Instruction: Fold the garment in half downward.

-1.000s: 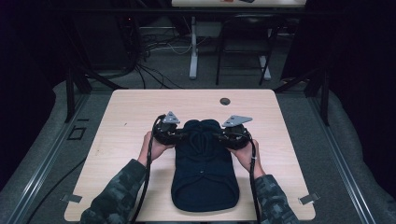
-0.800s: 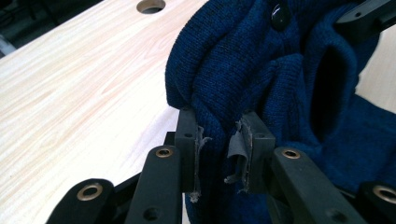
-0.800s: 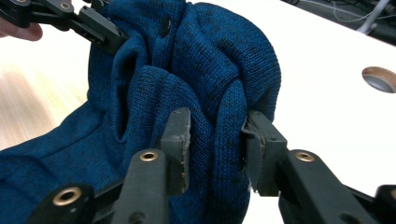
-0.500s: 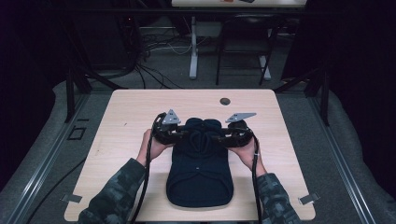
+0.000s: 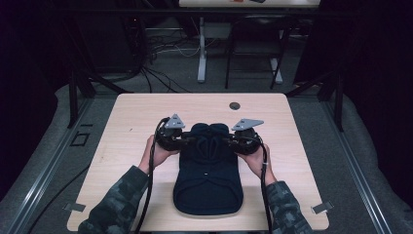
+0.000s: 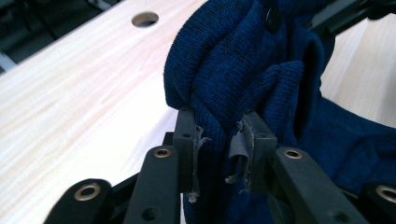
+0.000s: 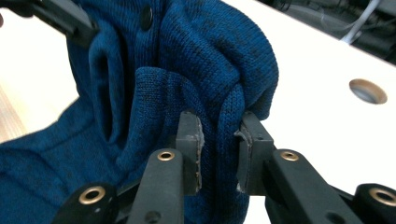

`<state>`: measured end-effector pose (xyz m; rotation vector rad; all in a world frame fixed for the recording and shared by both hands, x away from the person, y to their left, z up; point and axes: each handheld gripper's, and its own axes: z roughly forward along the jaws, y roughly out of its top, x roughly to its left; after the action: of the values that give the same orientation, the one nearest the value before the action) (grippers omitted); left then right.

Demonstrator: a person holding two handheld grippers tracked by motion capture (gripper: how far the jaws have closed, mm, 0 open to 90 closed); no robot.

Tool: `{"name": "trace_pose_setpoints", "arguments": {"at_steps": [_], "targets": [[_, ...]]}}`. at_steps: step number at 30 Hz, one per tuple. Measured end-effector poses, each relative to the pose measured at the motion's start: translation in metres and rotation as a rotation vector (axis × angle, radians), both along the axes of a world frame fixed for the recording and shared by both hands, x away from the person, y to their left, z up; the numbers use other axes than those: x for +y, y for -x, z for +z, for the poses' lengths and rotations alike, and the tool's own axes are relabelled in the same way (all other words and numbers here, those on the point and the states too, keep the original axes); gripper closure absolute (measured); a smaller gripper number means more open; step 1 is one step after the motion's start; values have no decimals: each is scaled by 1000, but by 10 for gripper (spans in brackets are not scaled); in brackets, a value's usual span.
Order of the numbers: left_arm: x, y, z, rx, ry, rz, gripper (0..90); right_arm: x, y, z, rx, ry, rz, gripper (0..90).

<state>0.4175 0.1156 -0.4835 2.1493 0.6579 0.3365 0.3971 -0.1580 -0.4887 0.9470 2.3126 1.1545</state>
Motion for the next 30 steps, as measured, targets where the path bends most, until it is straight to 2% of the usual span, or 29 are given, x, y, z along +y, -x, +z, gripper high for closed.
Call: {"name": "trace_pose_setpoints", "arguments": {"at_steps": [3,6,7,8,10,12,15,17,19,20,24,26,30], "targets": [[0,0,-1,23,-3,-2,655,1,5,3,-45,3,4,742],[-1,-2,-3,46,-25,-11,621,2,7,5,-64,2,10,744],[-1,-2,-3,55,-23,-11,624,3,9,5,-89,6,11,744],[-2,-2,-4,54,-24,-10,624,3,9,5,-89,6,11,744],[-2,-3,-5,52,-18,-6,691,2,11,5,-95,16,25,744],[-3,-2,-4,43,-18,-8,704,1,11,4,-95,12,27,743],[-4,0,-2,6,-22,-7,726,-2,11,4,-84,7,35,731],[-6,3,0,-31,-18,-15,734,-6,11,6,-59,-2,47,678],[-8,6,1,-70,-34,-18,735,-7,12,6,-45,-2,51,660],[-8,7,1,-84,-42,-22,736,-10,12,7,-25,-12,68,636],[-11,10,2,-116,-55,-26,738,-14,11,9,-5,-23,72,505],[-13,11,4,-132,-62,-36,739,-15,11,11,-5,-20,64,474],[-15,14,6,-168,-75,-61,740,-12,5,12,25,-17,38,322]]}}
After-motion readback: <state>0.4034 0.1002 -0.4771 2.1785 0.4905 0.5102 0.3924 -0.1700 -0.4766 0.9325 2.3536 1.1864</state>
